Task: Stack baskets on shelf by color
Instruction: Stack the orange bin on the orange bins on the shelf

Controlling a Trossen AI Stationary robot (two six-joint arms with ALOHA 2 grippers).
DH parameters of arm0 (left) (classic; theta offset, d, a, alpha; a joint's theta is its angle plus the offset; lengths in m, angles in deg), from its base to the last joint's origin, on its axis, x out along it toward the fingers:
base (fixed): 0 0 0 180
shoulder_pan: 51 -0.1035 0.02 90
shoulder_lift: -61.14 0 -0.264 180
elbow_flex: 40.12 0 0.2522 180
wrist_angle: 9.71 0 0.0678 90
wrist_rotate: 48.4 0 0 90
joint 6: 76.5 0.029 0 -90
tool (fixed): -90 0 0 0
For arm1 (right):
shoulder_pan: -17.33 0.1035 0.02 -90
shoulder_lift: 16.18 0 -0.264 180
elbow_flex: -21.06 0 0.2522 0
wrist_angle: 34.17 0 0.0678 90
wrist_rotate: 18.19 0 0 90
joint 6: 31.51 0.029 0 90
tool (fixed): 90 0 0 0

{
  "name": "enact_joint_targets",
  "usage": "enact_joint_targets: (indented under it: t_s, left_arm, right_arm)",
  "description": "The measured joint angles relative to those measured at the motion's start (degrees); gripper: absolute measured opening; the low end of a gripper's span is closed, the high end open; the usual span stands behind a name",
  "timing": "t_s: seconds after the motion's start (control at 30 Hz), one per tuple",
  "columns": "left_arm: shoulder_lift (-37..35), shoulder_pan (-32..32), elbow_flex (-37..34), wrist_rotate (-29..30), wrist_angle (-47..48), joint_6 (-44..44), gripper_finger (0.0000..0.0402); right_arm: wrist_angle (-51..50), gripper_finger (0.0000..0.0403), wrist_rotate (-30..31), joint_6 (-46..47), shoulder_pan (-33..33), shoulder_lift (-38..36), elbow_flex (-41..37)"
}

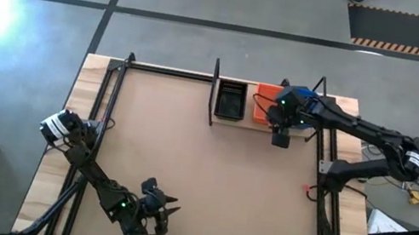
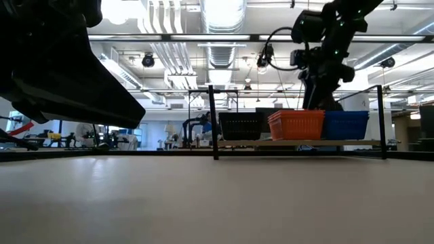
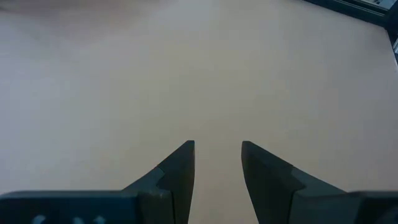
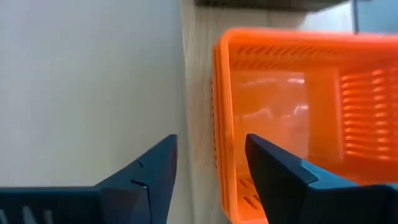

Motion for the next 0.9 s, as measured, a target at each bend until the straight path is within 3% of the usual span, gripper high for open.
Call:
enact_joint_targets:
  t_s: [0.2,0.5,0.9]
  left_arm:
    - [0.0,0.0,-0.01,-0.02,0.02,0.0,0.0116]
    - [0.0,0.0,-0.04,-0.02,0.02,0.0,0.0116]
    - [0.0,0.0,-0.07,-0.04,0.02,0.0,0.0116]
  right_arm:
    - [2.36,0.0139,-0.01,-0.01,0.01,3.42,-0.16]
    - [3.07,0.0021,-0.48,1.79,0.3,7.27,1.08]
    - [2.87,0.0027,-0.36,0.97,1.13,6.89,1.5]
